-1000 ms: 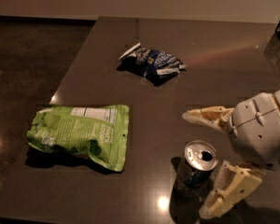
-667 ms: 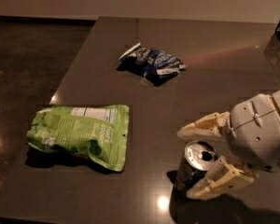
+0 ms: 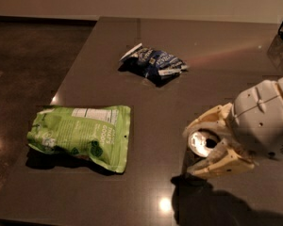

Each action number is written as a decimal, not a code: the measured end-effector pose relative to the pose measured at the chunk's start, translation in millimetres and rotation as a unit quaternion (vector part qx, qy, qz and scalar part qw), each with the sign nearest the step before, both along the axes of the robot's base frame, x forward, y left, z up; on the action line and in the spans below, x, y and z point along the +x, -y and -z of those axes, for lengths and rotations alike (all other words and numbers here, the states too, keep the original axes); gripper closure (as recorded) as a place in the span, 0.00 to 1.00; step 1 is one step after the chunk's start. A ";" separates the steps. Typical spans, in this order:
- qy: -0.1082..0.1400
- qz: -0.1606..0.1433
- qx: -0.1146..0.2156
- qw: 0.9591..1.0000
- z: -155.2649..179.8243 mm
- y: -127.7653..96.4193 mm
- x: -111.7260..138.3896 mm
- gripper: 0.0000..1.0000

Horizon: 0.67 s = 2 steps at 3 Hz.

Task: Move redbull can near blue chip bag

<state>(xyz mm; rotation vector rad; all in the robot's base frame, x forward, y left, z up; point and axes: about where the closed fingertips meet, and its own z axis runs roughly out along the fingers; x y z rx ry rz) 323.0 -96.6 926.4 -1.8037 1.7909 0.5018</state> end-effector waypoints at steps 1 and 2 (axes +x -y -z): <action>0.006 0.022 0.005 1.000 -18.5 3.4 31.1 1.00; 0.012 0.050 0.024 0.998 -39.0 3.7 80.7 1.00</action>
Offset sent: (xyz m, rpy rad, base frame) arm 0.1503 -0.0065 0.0613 0.1082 -0.0232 -0.1788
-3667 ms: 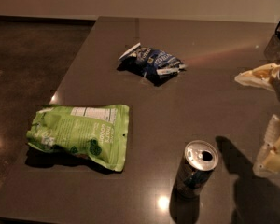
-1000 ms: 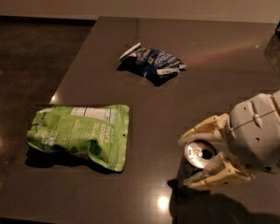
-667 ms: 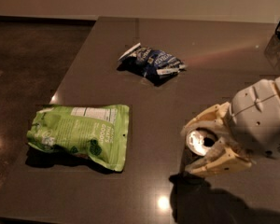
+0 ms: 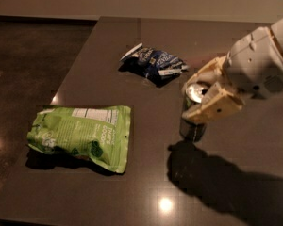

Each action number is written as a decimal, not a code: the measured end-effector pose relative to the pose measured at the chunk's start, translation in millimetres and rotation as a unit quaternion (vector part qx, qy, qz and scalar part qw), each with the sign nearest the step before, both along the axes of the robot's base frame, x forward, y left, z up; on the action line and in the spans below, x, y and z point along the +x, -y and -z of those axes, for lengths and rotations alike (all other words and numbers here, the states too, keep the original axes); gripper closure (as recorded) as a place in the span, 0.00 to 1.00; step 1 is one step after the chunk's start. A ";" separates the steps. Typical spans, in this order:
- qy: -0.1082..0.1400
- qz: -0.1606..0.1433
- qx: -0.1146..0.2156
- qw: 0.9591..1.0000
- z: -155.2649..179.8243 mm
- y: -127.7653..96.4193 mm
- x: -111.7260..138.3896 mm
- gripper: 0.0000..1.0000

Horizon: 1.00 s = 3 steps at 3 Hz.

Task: Move redbull can near blue chip bag

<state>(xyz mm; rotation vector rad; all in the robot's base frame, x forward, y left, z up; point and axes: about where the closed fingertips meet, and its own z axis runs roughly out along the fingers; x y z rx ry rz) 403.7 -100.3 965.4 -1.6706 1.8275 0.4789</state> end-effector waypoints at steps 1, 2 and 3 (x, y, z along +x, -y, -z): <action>0.000 0.029 0.015 0.999 -11.1 -2.3 50.8 1.00; -0.005 0.060 0.028 0.998 -9.8 -7.6 98.0 1.00; -0.012 0.079 0.037 0.996 -2.6 -17.2 135.1 1.00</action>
Offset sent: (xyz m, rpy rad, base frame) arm 0.1567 0.0101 0.0075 0.0865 0.0207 -0.2036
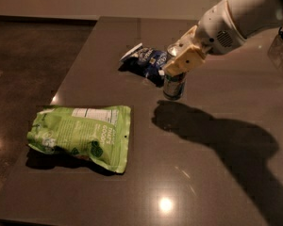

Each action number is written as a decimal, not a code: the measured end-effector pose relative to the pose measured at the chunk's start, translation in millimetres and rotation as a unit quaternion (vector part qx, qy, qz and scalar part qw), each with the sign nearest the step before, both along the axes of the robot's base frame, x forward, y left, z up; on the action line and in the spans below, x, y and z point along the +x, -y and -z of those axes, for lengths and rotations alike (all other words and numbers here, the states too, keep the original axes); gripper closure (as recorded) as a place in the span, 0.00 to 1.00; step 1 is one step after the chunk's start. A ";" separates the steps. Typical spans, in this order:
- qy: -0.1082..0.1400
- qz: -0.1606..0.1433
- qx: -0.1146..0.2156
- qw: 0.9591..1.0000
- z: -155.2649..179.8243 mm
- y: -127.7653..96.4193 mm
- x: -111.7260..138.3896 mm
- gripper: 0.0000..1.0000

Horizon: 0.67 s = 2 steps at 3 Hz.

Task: Move redbull can near blue chip bag

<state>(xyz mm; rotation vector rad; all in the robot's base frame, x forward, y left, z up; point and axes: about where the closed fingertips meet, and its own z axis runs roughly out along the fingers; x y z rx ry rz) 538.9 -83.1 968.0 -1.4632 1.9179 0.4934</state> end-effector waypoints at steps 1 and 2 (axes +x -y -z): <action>-0.004 0.010 0.002 1.000 11.1 -13.8 27.3 1.00; 0.004 0.019 -0.009 1.000 20.4 -21.6 47.4 0.82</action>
Offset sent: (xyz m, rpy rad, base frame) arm 0.0734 0.0263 -0.0323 -0.0449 -0.0292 -0.0684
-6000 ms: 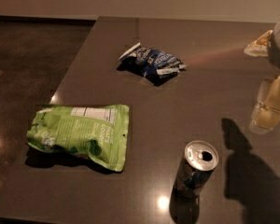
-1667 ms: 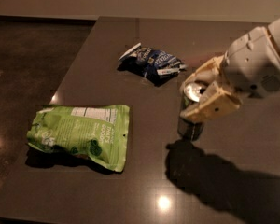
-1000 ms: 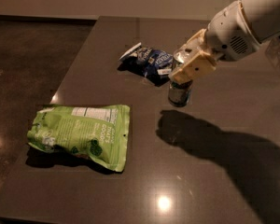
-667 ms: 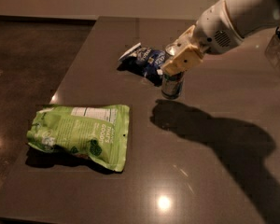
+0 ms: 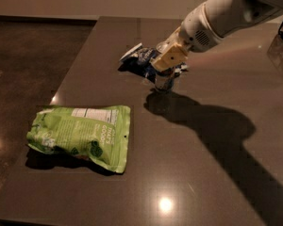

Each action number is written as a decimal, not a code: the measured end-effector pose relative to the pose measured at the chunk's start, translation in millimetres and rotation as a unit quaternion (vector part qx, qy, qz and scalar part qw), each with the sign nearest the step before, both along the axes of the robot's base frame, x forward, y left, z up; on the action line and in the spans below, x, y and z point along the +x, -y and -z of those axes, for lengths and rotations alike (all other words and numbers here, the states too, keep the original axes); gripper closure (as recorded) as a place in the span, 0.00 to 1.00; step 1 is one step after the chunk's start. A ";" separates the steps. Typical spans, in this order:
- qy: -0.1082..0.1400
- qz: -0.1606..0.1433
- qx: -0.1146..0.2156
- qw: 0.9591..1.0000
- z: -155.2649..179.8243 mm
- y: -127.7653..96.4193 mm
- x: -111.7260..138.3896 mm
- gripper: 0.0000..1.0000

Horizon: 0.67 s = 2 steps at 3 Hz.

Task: Move redbull can near blue chip bag

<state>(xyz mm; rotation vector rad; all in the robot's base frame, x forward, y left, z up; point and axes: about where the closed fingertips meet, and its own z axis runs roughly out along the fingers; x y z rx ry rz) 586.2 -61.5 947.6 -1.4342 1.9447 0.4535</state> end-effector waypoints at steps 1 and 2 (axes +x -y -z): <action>0.000 0.006 -0.013 1.000 12.7 0.5 9.9 0.60; -0.007 0.007 -0.019 1.000 25.0 5.9 14.4 0.36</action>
Offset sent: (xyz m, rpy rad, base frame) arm 0.0195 -0.0170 -0.0378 -0.0498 0.0277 -0.0208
